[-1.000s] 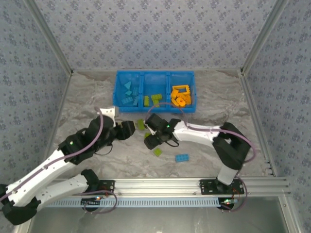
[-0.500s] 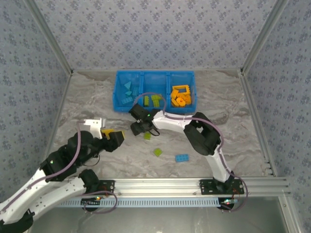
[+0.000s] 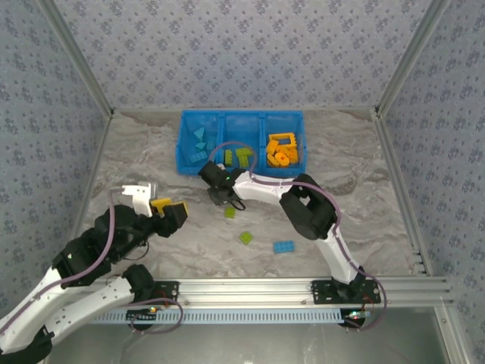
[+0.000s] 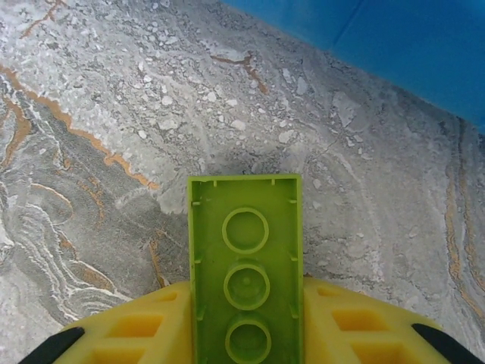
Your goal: Sort the legos into containers by color
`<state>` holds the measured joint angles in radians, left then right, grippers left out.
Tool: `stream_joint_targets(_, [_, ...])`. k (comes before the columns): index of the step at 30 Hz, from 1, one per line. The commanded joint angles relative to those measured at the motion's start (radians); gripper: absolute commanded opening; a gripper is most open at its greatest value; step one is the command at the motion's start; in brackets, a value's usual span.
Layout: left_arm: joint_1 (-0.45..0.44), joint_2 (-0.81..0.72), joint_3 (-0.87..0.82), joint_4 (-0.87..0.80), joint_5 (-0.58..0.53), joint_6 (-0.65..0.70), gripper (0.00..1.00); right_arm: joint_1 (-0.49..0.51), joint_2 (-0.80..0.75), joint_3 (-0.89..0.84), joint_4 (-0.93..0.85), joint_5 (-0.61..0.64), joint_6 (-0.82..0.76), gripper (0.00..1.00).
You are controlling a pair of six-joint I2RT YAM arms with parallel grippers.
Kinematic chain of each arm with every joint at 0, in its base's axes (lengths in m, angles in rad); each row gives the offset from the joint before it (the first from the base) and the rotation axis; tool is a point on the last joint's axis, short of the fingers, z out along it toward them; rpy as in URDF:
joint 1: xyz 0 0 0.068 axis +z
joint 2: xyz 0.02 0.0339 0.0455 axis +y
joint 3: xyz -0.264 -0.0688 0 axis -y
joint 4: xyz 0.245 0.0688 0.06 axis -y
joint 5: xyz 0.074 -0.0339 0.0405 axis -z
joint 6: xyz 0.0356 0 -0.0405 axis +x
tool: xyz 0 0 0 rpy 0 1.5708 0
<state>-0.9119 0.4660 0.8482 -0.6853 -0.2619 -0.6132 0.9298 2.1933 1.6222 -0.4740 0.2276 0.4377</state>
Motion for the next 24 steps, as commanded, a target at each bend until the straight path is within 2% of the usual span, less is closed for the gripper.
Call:
stream_joint_targets(1, [-0.005, 0.026, 0.047, 0.031, 0.009, 0.028, 0.61, 0.011, -0.077, -0.055, -0.010, 0.043, 0.014, 0.34])
stream_joint_targets(7, [-0.009, 0.164, 0.101, 0.095, 0.063, 0.049, 0.60, -0.029, -0.313, -0.180, -0.029, 0.041, 0.047, 0.34])
stream_joint_targets(11, [-0.012, 0.257, 0.144, 0.149, 0.059, 0.082, 0.60, -0.113, -0.343, -0.136, -0.052, -0.016, 0.035, 0.34])
stream_joint_targets(15, [-0.013, 0.336, 0.176, 0.188, 0.058, 0.102, 0.60, -0.208, -0.250, 0.006, -0.080, -0.083, 0.022, 0.34])
stream_joint_targets(20, [-0.014, 0.365, 0.187, 0.219, 0.058, 0.101, 0.60, -0.301, -0.054, 0.275, -0.144, -0.200, 0.005, 0.35])
stream_joint_targets(24, [-0.013, 0.366, 0.181, 0.216, 0.066, 0.091, 0.60, -0.333, 0.106, 0.507, -0.251, -0.200, -0.001, 0.35])
